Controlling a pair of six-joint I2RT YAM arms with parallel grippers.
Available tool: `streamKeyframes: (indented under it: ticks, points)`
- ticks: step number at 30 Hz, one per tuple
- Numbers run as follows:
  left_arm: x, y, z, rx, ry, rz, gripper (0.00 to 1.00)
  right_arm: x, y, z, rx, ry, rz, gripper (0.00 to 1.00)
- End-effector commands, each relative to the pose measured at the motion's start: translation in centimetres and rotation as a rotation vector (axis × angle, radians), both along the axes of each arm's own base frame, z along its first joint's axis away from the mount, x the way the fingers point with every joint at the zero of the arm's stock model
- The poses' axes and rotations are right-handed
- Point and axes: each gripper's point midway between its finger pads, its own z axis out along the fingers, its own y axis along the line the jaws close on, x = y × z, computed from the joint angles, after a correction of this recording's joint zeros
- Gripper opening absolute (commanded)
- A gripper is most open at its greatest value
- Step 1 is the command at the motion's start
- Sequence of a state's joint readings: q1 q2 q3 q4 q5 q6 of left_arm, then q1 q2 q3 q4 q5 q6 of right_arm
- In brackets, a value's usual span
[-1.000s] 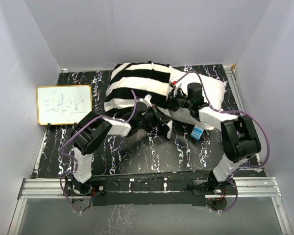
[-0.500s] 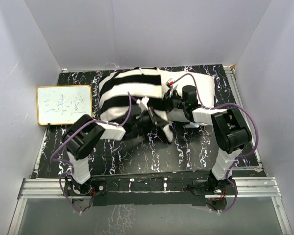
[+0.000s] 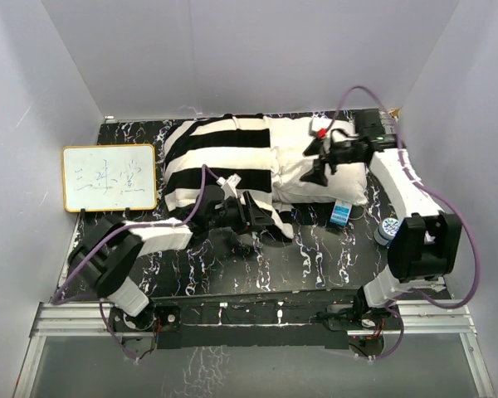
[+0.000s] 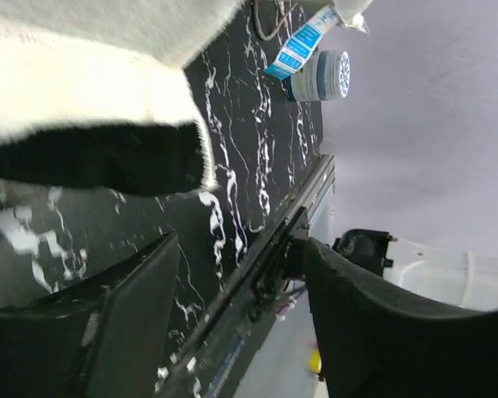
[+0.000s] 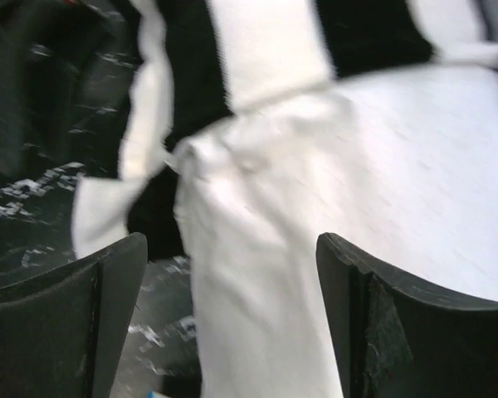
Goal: Put the pillow into the pillowcase
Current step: Stuff the pillow into the pillowcase.
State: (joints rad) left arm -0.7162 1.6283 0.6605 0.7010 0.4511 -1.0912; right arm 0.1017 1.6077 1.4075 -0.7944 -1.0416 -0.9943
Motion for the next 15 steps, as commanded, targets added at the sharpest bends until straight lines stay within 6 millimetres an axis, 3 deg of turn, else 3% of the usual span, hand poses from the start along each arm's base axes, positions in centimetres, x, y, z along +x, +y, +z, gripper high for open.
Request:
streamKeyframes:
  ticks: [1, 3, 5, 9, 11, 12, 14, 15]
  points:
    - [-1.4, 3.4, 2.6, 0.205, -0.116, -0.057, 0.67, 3.9, -5.7, 3.4, -0.007, -0.112, -0.199, 0.91]
    - [-1.7, 4.8, 4.6, 0.261, -0.166, -0.07, 0.72, 8.0, -8.3, 3.4, -0.003, -0.135, -0.359, 0.99]
    - [-1.6, 5.8, 6.4, 0.289, -0.191, -0.078, 0.73, 10.9, -9.4, 2.4, -0.005, -0.119, -0.414, 0.99]
    - [2.3, 7.1, 11.0, 0.332, -0.26, -0.043, 0.73, 14.0, -8.4, -0.3, 0.056, 0.005, -0.403, 0.99]
    - [5.7, 7.2, 13.0, 0.341, -0.294, -0.008, 0.73, 14.3, -7.1, -2.4, 0.037, 0.047, -0.372, 0.94]
    - [7.6, 7.0, 13.9, 0.341, -0.314, 0.01, 0.73, 13.7, -6.3, -3.8, 0.013, 0.072, -0.342, 0.86]
    - [11.8, 7.0, 15.4, 0.353, -0.352, 0.067, 0.74, 11.1, -4.6, -6.6, -0.034, 0.11, -0.258, 0.62]
    - [14.0, 6.9, 14.5, 0.393, -0.34, 0.086, 0.74, 9.4, -3.6, -7.8, -0.053, 0.108, -0.209, 0.47]
